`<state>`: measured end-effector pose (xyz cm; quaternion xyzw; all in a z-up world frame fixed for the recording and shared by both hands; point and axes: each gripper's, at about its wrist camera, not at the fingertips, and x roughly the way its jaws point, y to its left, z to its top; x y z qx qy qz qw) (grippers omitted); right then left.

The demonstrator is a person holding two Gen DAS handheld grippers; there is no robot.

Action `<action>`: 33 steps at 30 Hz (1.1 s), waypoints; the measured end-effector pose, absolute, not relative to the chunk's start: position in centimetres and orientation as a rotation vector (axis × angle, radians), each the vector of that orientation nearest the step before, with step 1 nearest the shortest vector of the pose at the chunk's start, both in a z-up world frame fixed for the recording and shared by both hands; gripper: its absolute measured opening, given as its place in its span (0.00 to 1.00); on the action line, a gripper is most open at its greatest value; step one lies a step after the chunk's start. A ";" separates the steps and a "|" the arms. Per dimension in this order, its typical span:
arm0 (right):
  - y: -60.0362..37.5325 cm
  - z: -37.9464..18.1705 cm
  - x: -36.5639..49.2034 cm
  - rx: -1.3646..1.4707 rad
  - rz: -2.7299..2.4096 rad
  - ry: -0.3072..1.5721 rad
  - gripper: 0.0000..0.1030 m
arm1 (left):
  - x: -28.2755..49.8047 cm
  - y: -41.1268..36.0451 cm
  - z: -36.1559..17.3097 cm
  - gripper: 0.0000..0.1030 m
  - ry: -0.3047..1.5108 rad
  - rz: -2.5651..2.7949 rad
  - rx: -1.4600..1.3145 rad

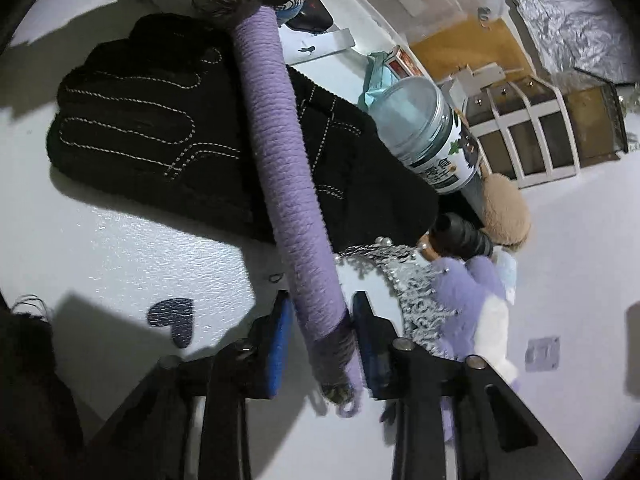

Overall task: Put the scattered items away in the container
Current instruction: 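Lift the massager with the right gripper and swing it upward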

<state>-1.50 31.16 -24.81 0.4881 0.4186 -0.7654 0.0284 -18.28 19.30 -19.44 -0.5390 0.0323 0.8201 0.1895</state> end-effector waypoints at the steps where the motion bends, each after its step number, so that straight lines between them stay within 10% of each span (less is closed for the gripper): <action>1: 31.1 -24.8 -1.5 1.500 -2.359 1.292 0.29 | -18.2 19.3 -19.4 0.72 0.100 2.308 -1.504; 16: 31.1 -25.1 -1.7 1.440 -2.286 1.363 0.27 | -19.0 18.5 -20.1 0.83 0.110 2.246 -1.503; 33: 33.2 -22.2 -0.9 1.573 -2.505 1.088 0.30 | -18.0 18.1 -20.0 0.73 0.010 2.242 -1.532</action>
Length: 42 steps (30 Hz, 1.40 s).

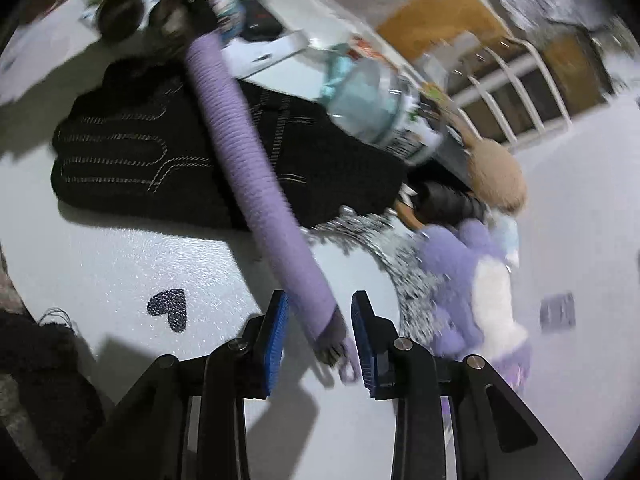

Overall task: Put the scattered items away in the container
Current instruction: 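Lift the massager with the right gripper and swing it upward, then carry the massager over the clear bin with the right gripper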

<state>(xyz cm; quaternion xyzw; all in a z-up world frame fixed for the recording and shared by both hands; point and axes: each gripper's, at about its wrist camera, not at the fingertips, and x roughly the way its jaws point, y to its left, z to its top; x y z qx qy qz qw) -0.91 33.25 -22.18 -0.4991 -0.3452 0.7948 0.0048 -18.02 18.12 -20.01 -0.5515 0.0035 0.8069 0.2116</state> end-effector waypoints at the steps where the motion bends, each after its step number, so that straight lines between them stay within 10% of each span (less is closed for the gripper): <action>1: 33.1 -22.4 -0.7 -1.547 2.472 -1.128 0.30 | -18.0 18.1 -20.0 0.73 0.011 2.243 -1.530; 12: 30.5 -26.3 -0.5 -1.511 2.380 -1.699 0.36 | -18.1 18.3 -20.0 0.73 0.019 2.260 -1.507; 22: 29.8 -25.1 -0.7 -1.483 2.387 -1.684 0.24 | -17.7 17.3 -19.8 0.70 -0.053 2.228 -1.506; 42: 27.8 -11.3 -5.0 -1.068 2.398 -1.680 0.25 | -18.5 13.7 -3.3 0.70 -0.089 2.518 -1.057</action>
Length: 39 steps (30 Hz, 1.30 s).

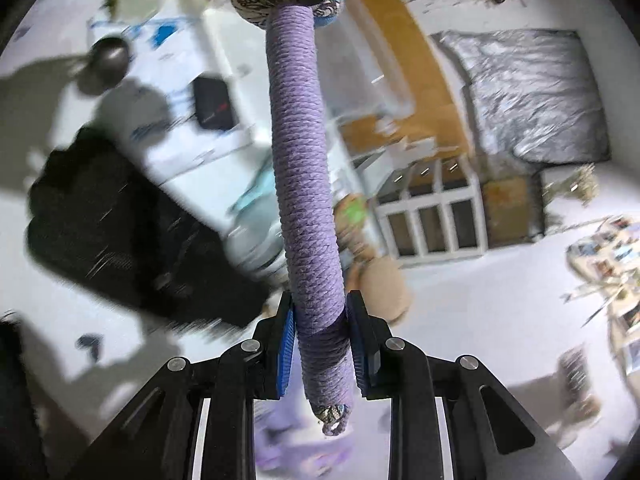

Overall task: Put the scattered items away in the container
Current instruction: 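Carry the massager over the clear bin with the right gripper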

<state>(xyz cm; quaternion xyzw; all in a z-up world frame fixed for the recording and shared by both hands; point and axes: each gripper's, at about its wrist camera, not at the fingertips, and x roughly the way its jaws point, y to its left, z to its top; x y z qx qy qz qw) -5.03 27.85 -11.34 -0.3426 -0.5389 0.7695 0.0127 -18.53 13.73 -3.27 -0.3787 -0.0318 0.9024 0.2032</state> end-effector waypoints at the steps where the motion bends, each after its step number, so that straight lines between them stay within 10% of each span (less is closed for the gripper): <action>1: 27.6 -10.4 -5.9 -1.029 2.402 -1.696 0.25 | -19.1 13.2 -2.2 0.70 -0.100 2.539 -1.031; 17: 21.4 0.3 -28.4 -0.681 2.480 -1.898 0.24 | -35.8 4.0 9.2 0.70 -0.145 2.800 -0.884; 39: 17.9 -15.1 -46.3 -1.541 2.369 -1.874 0.25 | -53.2 2.7 -6.4 0.69 -0.110 2.574 -1.737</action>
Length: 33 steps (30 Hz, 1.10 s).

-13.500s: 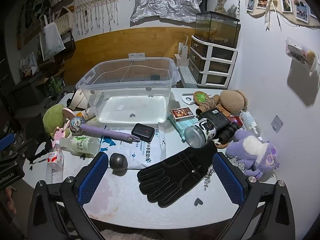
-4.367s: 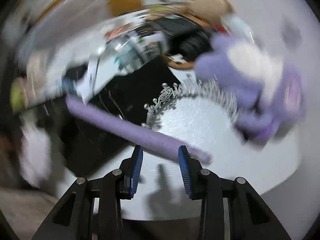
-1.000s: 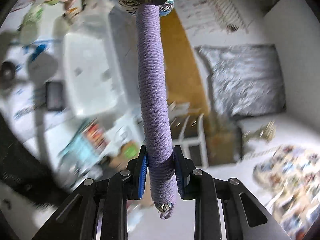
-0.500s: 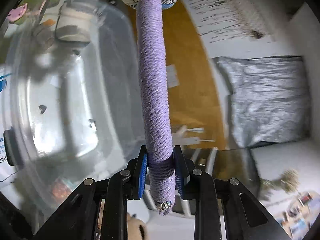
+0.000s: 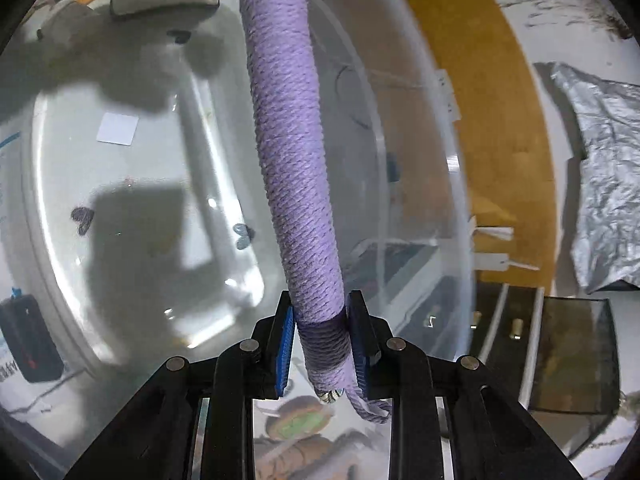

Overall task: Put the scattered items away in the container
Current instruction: 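Carry the massager over the clear bin with the right gripper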

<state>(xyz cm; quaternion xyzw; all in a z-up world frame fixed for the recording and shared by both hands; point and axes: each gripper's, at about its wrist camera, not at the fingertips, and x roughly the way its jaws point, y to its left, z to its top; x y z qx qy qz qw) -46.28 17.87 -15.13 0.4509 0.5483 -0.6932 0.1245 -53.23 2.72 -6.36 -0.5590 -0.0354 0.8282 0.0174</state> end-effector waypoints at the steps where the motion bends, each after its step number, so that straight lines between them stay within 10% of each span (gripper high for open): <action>1: 17.7 -15.6 -46.5 1.331 -2.007 1.591 0.25 | -53.5 2.6 -6.7 0.70 -0.099 2.566 -1.753; 9: 16.0 -19.0 -47.5 1.345 -1.898 1.700 0.25 | -53.9 4.7 -10.3 0.57 0.290 2.501 -1.828; 12: 15.6 -19.8 -47.5 1.313 -1.879 1.756 0.27 | -53.8 5.9 -11.6 0.03 0.466 2.467 -1.827; 19: 14.0 -23.6 -47.1 1.372 -1.770 1.848 0.27 | -52.1 5.4 -8.7 0.03 0.455 2.547 -1.664; 21: 13.9 -24.2 -47.1 1.386 -1.750 1.851 0.27 | -51.6 5.2 -7.8 0.11 0.448 2.569 -1.616; 23: 13.9 -24.8 -47.2 1.395 -1.728 1.861 0.26 | -51.1 5.0 -6.9 0.49 0.441 2.591 -1.567; 25: 13.9 -25.3 -47.3 1.406 -1.713 1.869 0.26 | -50.6 4.8 -6.0 0.63 0.433 2.611 -1.518; 33: 14.5 -27.6 -49.0 1.508 -1.684 1.845 0.26 | -47.4 3.1 -2.3 0.78 0.368 2.703 -1.308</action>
